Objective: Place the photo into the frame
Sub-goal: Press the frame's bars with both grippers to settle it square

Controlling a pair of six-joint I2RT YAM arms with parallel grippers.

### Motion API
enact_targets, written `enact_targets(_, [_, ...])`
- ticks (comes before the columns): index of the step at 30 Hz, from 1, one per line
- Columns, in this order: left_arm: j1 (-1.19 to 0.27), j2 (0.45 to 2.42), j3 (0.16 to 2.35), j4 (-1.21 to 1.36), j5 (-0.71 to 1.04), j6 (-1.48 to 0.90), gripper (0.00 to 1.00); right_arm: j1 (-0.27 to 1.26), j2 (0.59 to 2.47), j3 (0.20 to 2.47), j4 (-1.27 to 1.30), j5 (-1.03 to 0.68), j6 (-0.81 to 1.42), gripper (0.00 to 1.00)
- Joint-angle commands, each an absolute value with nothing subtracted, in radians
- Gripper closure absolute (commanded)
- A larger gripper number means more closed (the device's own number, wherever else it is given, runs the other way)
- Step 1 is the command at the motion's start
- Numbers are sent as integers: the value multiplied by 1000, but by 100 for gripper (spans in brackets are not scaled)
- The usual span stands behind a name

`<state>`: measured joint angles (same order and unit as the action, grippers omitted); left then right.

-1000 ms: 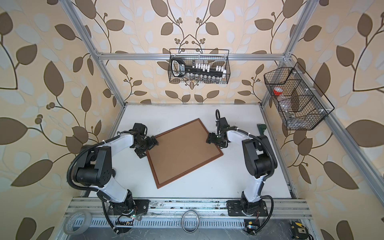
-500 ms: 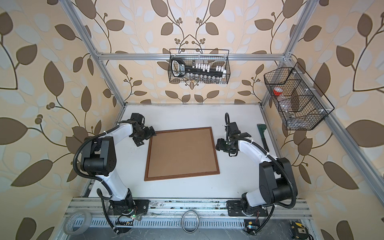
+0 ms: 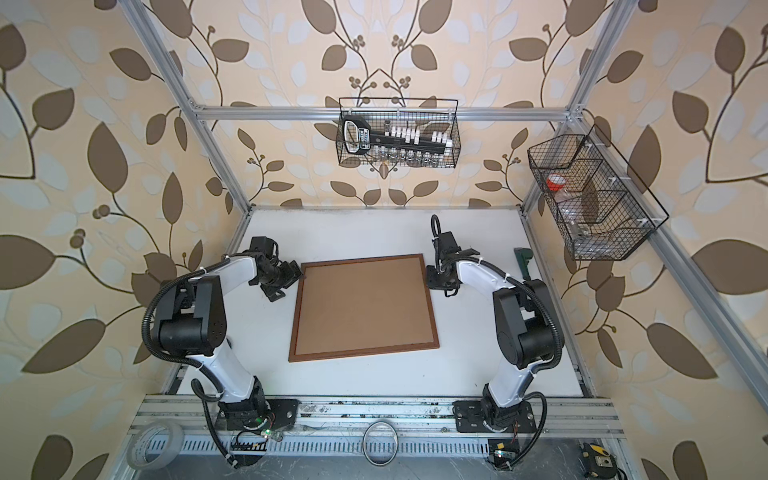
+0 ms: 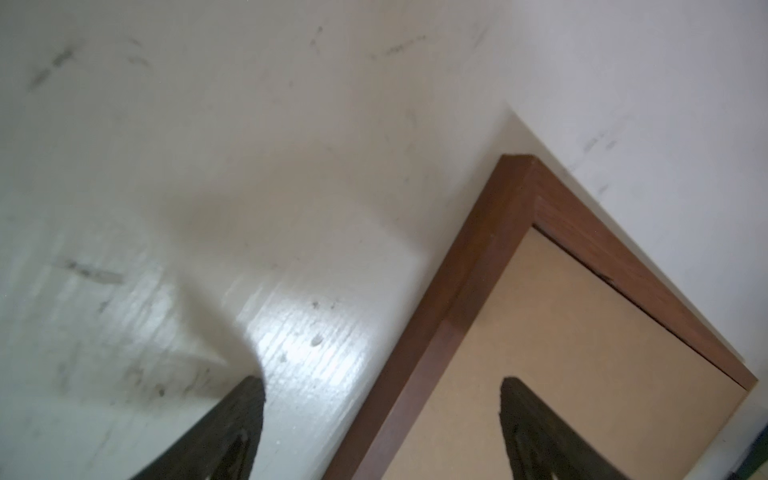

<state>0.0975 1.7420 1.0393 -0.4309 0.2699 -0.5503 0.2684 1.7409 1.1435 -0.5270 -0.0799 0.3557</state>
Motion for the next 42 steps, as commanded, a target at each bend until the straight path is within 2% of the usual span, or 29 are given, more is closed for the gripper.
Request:
enact_targets(1, [96, 1728, 978, -428, 348, -570, 9, 271, 1741, 1157, -518, -175, 383, 61])
enact_targets(8, [95, 1725, 957, -397, 391, -585, 9, 283, 1776, 1134, -517, -219, 390, 59])
enact_targets(19, [95, 1736, 927, -393, 383, -576, 10, 310, 1819, 1108, -510, -217, 391, 62])
enact_targets(26, [97, 1740, 924, -394, 383, -577, 11, 312, 1824, 1093, -509, -226, 406, 55])
enact_targets(28, [95, 1744, 920, -385, 390, -580, 11, 310, 1830, 1088, -498, -269, 413, 54])
enact_targets(33, [91, 1771, 903, -351, 457, -619, 13, 308, 1854, 1062, -432, -515, 464, 51])
enact_targets(38, [67, 1782, 869, -313, 514, -651, 14, 304, 1840, 979, -226, -753, 611, 47])
enact_targets(42, [63, 1801, 856, -300, 532, -663, 15, 308, 1856, 966, -137, -824, 683, 46])
